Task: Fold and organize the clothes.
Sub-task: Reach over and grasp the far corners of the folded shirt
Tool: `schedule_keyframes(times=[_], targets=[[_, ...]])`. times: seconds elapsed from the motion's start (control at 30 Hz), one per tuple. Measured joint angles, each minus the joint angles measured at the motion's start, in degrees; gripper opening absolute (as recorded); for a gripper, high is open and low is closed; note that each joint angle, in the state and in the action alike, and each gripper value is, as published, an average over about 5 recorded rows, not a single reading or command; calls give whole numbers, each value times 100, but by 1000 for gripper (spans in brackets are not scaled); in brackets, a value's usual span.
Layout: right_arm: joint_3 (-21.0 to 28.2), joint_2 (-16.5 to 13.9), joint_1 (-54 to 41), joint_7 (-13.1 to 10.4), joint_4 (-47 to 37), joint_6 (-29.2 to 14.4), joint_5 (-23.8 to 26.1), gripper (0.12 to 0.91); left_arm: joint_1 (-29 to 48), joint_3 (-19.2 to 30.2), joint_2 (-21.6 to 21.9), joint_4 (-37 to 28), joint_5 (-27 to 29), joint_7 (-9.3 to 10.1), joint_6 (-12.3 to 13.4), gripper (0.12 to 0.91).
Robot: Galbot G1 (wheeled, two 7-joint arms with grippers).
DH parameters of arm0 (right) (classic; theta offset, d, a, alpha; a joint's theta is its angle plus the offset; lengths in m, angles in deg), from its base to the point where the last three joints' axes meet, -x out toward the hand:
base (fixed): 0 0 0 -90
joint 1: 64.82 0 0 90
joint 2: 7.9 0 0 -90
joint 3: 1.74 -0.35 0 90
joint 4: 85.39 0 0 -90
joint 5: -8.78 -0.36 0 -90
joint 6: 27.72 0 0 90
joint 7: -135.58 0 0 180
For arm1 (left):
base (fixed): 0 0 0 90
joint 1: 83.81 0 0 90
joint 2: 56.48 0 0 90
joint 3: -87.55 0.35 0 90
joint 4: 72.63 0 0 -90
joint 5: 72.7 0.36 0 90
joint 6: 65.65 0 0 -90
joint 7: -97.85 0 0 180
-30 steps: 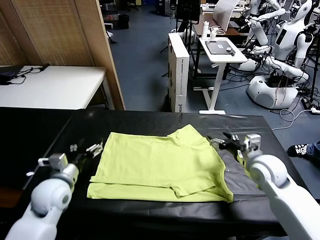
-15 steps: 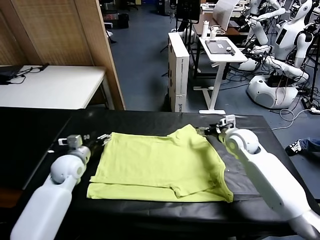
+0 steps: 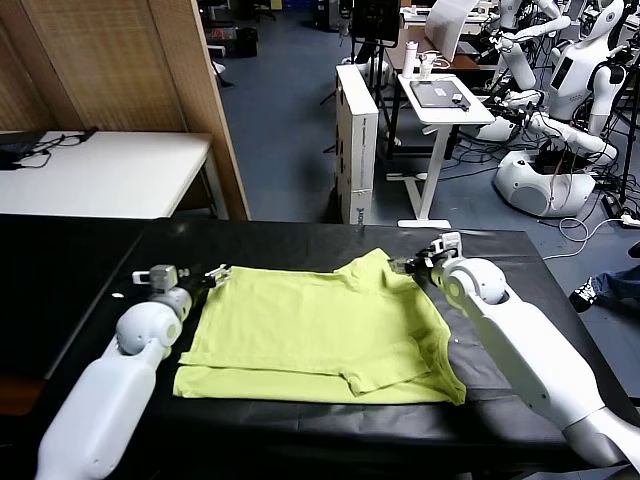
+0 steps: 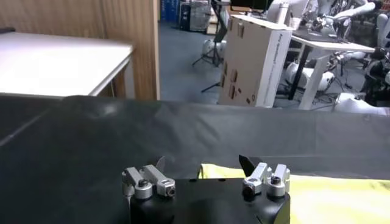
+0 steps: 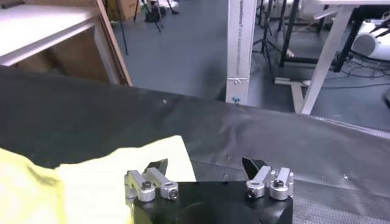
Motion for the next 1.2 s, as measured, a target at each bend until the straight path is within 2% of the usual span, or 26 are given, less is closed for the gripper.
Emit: schedule_keyframes(times=[0.53,0.63,0.77,1.03,1.2], targets=[[50,14,44,-6,-13,39,13,907,311,288,-5,-411,12,-15,-89,906],[59,25,33,-7,-43,54,13,896,350,321,6,-429,-28,-20,-120,879],[61,54,26,-8,-94,59,13,834,384,377,27,-454,-41,-42,-146,783],[67,118,21,4,-156,67,15,763,362,449,42,-500,-4,-102,-143,490],[70,125,19,21,-158,67,15,570,330,457,55,-480,6,-121,-130,342]])
